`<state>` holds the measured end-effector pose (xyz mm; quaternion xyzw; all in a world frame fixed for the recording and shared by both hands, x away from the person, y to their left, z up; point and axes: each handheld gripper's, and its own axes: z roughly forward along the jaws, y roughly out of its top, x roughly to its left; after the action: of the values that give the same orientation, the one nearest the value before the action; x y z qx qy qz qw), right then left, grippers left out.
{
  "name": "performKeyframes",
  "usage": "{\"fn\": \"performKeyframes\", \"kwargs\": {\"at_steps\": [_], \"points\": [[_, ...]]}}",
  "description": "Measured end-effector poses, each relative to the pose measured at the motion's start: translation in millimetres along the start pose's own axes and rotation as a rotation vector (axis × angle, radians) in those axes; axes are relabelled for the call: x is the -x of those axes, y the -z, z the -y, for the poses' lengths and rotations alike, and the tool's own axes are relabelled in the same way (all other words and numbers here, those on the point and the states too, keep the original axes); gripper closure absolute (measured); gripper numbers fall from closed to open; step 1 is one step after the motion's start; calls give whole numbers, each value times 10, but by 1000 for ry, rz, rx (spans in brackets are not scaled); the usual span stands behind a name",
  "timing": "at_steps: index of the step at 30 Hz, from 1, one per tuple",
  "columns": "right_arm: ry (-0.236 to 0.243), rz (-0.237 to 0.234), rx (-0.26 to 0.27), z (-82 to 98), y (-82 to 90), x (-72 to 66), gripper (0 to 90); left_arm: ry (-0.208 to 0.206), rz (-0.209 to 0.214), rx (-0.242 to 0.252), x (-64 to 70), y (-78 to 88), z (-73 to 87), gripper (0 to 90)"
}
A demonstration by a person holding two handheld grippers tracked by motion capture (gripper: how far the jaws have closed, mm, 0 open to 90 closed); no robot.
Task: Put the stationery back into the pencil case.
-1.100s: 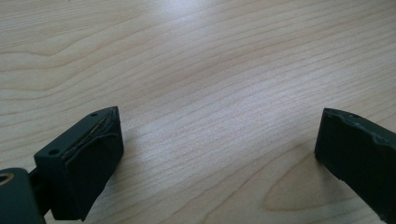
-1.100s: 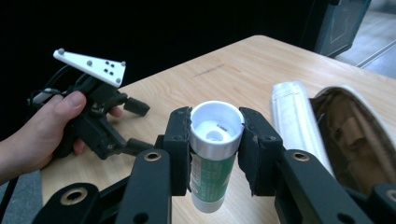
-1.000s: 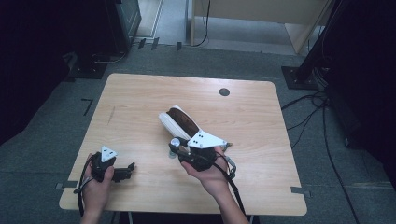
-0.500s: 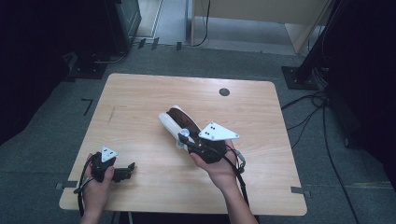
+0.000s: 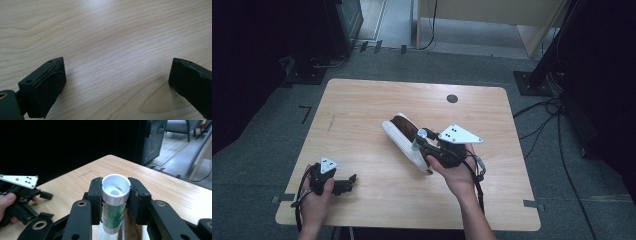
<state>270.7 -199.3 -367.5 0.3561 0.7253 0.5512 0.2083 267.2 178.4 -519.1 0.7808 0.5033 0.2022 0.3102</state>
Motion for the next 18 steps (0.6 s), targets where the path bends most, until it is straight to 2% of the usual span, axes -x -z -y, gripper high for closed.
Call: {"fn": "performKeyframes", "kwargs": {"at_steps": [9,18], "points": [[5,46,-41,87,-29,121,666,0,1,0,0,0,0,14],[12,67,-89,208,-112,184,666,0,1,0,-1,0,0,14]]}}
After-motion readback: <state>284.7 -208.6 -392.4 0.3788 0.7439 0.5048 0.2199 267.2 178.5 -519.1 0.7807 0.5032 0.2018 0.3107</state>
